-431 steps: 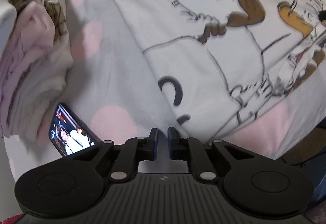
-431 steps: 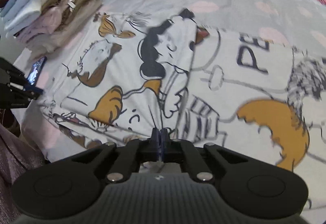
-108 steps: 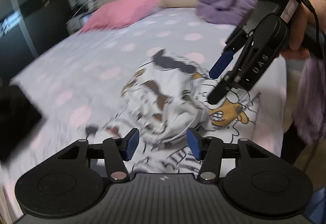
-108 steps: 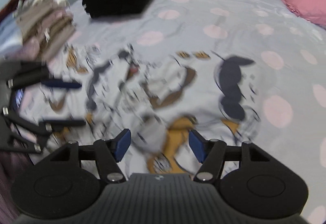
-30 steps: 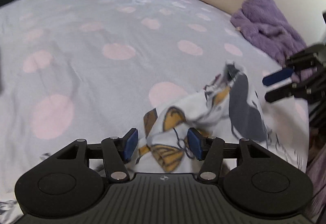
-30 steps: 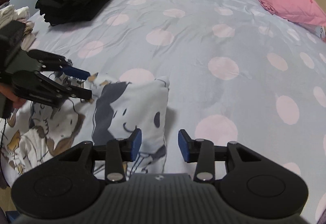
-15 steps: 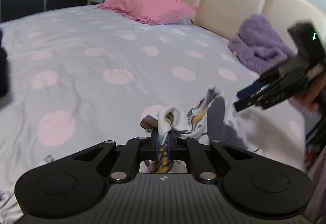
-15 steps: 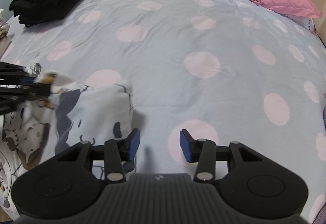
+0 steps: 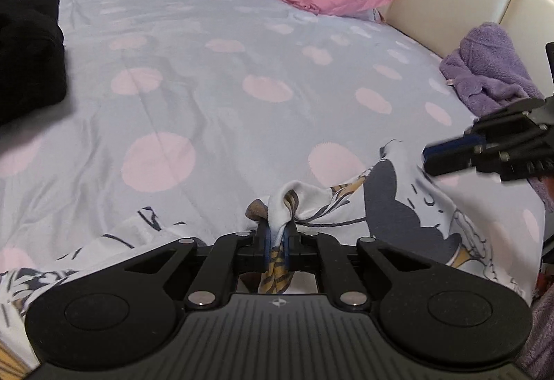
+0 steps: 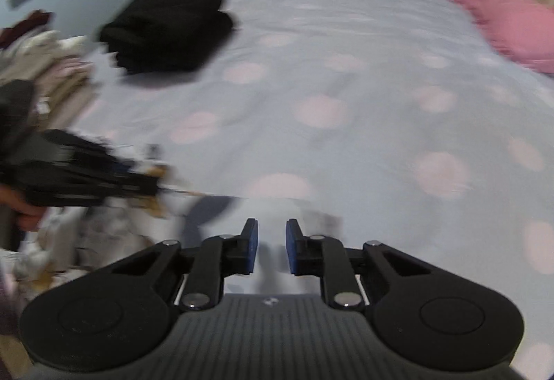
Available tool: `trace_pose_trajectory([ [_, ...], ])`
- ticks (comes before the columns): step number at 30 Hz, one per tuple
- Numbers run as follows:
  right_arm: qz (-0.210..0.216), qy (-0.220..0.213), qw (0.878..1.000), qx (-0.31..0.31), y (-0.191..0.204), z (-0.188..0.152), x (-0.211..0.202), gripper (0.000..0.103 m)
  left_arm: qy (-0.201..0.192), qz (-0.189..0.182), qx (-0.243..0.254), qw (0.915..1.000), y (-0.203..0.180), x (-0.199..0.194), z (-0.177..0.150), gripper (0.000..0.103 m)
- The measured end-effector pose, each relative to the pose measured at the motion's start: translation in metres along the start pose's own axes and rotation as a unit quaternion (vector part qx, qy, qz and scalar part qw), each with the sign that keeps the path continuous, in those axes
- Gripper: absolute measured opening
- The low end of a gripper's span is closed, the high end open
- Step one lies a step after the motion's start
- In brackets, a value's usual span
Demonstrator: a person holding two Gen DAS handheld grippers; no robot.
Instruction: Fold clothes
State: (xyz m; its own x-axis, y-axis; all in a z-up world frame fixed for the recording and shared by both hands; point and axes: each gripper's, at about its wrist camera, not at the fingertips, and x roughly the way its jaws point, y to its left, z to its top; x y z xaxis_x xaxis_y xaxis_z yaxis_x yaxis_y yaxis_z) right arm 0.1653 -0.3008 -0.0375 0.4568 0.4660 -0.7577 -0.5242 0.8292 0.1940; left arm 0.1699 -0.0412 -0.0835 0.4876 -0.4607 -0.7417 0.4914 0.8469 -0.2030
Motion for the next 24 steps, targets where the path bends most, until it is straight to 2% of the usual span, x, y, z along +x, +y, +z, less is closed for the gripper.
trace_pose_trajectory([
  [5, -0.085, 0.047, 0.995, -0.003, -0.006, -0.001, 0.043, 0.019, 0.014, 0.004, 0.003, 0.9999, 0.004, 0.009, 0.001, 0.005],
  [7, -0.109, 0.062, 0.992, 0.002, -0.016, -0.002, 0.057, 0.015, 0.018, 0.005, 0.008, 0.9998, 0.005, 0.011, 0.001, 0.005],
  [8, -0.110, 0.062, 0.992, 0.004, -0.019, -0.003, 0.061, 0.014, 0.022, 0.005, 0.008, 0.9997, 0.005, 0.013, 0.001, 0.006],
  [12, -0.127, 0.057, 0.990, -0.001, -0.015, 0.003, 0.060, 0.014, 0.014, 0.009, 0.004, 0.9998, 0.006, 0.003, 0.004, 0.021],
  [17, -0.165, 0.030, 0.986, -0.014, -0.006, 0.007, 0.035, 0.021, -0.001, 0.026, 0.006, 0.9997, 0.009, -0.036, -0.003, 0.023],
  [19, -0.160, 0.013, 0.987, -0.020, -0.001, 0.007, 0.024, 0.022, -0.002, 0.028, 0.004, 0.9996, 0.006, -0.052, -0.010, 0.024],
  [22, -0.123, -0.004, 0.992, -0.039, 0.020, 0.004, 0.011, 0.023, -0.007, 0.022, -0.002, 0.9997, -0.006, -0.074, -0.025, 0.032],
  [24, -0.097, 0.000, 0.993, -0.066, 0.043, -0.002, 0.006, 0.022, -0.014, 0.010, -0.001, 0.9998, -0.021, -0.085, -0.039, 0.035],
])
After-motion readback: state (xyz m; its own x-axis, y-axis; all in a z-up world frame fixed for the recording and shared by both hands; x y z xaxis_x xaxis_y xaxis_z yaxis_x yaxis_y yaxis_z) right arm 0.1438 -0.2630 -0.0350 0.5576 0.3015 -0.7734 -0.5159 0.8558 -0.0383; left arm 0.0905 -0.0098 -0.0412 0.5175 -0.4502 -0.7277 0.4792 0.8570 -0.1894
